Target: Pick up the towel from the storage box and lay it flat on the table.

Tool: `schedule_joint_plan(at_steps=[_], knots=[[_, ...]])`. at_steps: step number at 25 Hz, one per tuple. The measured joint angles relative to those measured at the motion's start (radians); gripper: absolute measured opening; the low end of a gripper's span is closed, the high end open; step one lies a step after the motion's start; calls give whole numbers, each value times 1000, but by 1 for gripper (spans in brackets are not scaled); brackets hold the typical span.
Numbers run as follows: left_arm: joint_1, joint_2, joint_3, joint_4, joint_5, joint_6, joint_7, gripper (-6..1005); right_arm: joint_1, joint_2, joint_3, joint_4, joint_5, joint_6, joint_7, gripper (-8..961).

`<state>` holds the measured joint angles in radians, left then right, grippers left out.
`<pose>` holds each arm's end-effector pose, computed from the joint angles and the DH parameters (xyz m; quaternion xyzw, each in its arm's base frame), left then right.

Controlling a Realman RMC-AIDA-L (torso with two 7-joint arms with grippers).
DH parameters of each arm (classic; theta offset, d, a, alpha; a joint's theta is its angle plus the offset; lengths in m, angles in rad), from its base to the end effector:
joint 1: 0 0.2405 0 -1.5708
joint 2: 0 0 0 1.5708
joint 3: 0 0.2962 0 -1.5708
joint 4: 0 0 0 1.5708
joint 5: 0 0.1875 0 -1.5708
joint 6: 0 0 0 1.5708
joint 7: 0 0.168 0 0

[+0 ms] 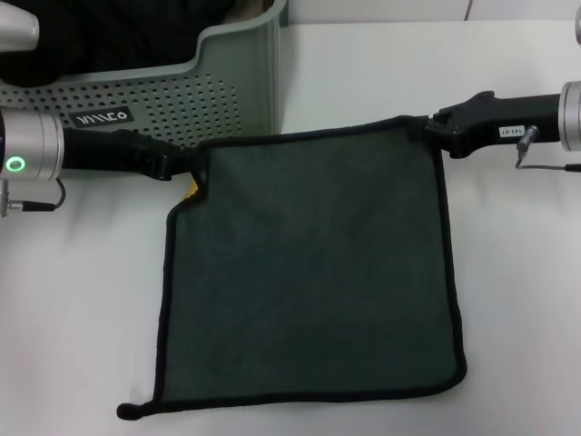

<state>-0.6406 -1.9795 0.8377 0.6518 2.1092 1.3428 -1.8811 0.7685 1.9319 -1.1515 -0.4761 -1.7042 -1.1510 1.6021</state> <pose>-0.2816 0.3921 -0.0215 -0.9035 -0.3801 -0.1283 0.1506 0.2275 0.4321 -0.0400 -0.9410 0.2448 0.1638 0.1663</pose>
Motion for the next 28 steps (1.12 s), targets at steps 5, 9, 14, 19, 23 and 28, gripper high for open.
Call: schedule_joint_plan(at_steps=[5, 9, 14, 19, 23, 28], knots=[[7, -1, 1, 19, 1, 3, 0, 117, -13, 3, 4, -10, -2, -16, 41, 90], [7, 3, 1, 26, 25, 5, -20, 119, -58, 14, 3, -71, -3, 3, 56, 97], [9, 6, 0, 27, 38, 5, -27, 121, -108, 21, 4, -144, -5, 38, 55, 106], [11, 7, -6, 35, 38, 10, -25, 330, -141, 26, 6, -194, -5, 53, 53, 212], [45, 8, -7, 89, -6, 101, 35, 408, -191, 43, 8, -261, 3, 11, 37, 358], [137, -9, -6, 96, -226, 406, 421, 505, -279, 86, 4, -312, 78, -329, -193, 605]])
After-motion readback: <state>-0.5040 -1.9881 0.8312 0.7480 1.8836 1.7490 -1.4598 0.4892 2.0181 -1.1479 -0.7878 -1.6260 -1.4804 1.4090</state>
